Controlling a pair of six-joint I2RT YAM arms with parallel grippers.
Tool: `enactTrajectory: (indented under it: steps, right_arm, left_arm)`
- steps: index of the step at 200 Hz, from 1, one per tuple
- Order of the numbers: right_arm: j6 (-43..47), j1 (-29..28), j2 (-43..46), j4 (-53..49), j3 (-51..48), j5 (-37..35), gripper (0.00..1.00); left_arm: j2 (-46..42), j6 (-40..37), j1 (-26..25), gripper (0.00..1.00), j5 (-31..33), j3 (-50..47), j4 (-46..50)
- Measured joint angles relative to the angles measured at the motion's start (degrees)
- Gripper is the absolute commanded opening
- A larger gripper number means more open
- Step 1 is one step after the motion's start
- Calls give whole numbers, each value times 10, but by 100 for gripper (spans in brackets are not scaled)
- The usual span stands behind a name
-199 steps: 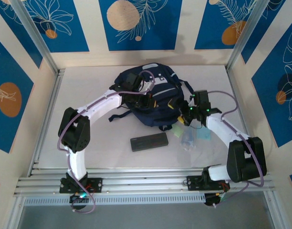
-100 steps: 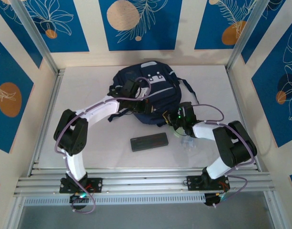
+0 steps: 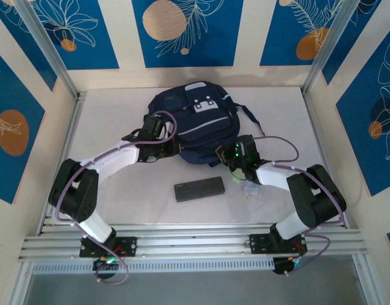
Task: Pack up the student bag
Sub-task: Unzip the student bag at the top-center of the table.
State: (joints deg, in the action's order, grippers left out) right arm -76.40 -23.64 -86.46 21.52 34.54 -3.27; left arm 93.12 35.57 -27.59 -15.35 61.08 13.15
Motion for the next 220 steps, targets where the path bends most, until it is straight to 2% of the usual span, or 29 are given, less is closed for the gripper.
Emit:
enactTrajectory:
  steps: [70, 112, 139, 141, 144, 150, 159, 170, 182, 193, 220]
  right_arm:
    - [12, -14, 20, -5, 4, 7, 0]
    - [20, -30, 17, -9, 21, 7, 0]
    - [26, -38, 4, -17, 43, 16, 0]
    - [26, -38, 3, -18, 44, 17, 2]
    - [28, -39, 2, -20, 47, 20, 7]
    - [30, -39, -1, -24, 51, 23, 20]
    - [38, -40, -5, -37, 60, 34, 42]
    - [55, -42, -5, -63, 72, 51, 67]
    - [83, -44, -3, -103, 91, 64, 80]
    - [117, -48, 2, -155, 110, 67, 86]
    - [194, -54, 44, -276, 137, 59, 94]
  left_arm:
    - [27, -51, 86, 0, 93, 15, -63]
    - [107, -64, 100, 0, 164, 52, -138]
    - [145, -61, 106, 0, 176, 85, -155]
    - [146, -61, 107, 0, 176, 87, -155]
    - [147, -61, 108, 3, 176, 89, -156]
    - [148, -61, 110, 16, 175, 90, -157]
    - [146, -61, 113, 43, 174, 90, -158]
    - [145, -60, 120, 62, 176, 89, -156]
    - [135, -58, 132, 82, 175, 78, -153]
    - [113, -60, 141, 99, 171, 61, -138]
    - [34, -57, 149, 100, 160, 17, -92]
